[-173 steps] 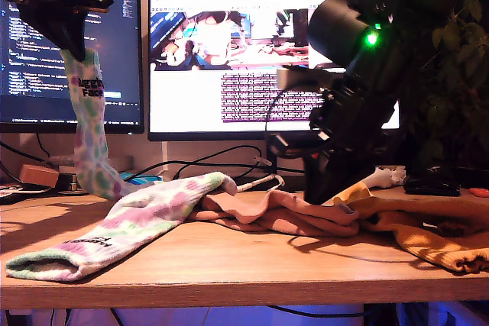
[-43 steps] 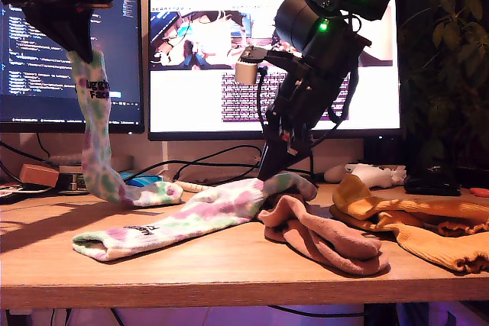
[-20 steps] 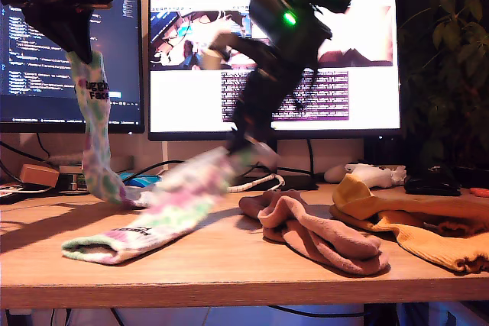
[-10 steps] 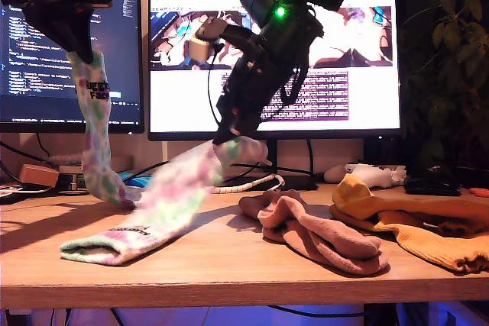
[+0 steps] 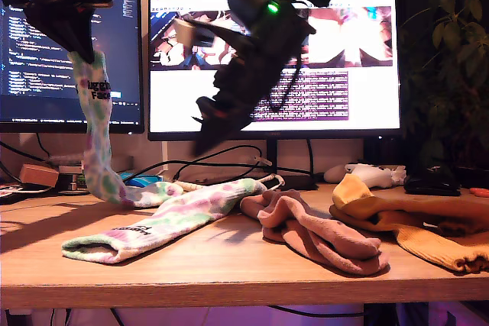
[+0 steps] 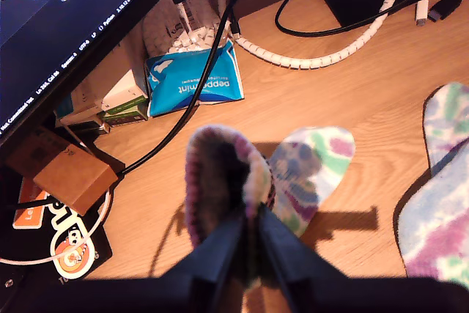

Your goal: Pair up the socks based on colour and pattern, by placing them on top of one another

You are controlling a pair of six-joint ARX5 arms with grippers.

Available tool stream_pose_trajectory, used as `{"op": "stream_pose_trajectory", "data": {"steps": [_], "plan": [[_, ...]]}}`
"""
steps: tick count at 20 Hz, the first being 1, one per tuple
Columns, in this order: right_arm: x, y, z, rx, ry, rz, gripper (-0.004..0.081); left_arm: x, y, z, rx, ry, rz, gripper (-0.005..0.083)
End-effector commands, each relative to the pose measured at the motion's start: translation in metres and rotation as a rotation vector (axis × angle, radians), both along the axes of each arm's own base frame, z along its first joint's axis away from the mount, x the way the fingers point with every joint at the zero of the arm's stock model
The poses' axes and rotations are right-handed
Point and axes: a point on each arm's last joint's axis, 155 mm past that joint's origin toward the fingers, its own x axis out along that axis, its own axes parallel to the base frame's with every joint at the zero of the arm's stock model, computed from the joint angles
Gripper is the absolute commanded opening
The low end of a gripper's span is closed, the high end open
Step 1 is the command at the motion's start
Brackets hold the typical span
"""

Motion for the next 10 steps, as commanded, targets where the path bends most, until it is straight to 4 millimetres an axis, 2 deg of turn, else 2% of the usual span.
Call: {"op": "stream_pose_trajectory", "data": {"steps": [1, 4, 6, 10], "plan": [[-0.02, 0.011, -0.01, -0.013, 0.046, 0.028, -0.001, 0.002, 0.0, 0.011, -0.01, -0.031, 0.004, -0.002], [-0.041, 0.023, -0.014, 0.012, 0.13, 0.043, -0.001, 0.001, 0.0, 0.011, -0.009, -0.03, 0.004, -0.002], [-0.048, 0.028, -0.016, 0.025, 0.171, 0.031, -0.0011, 0.002, 0.0, 0.011, -0.01, -0.03, 0.004, -0.002], [-0.063, 0.037, -0.046, -0.017, 0.226, 0.034, -0.0011, 0.001, 0.001, 0.01, -0.009, -0.026, 0.004, -0.002]]}}
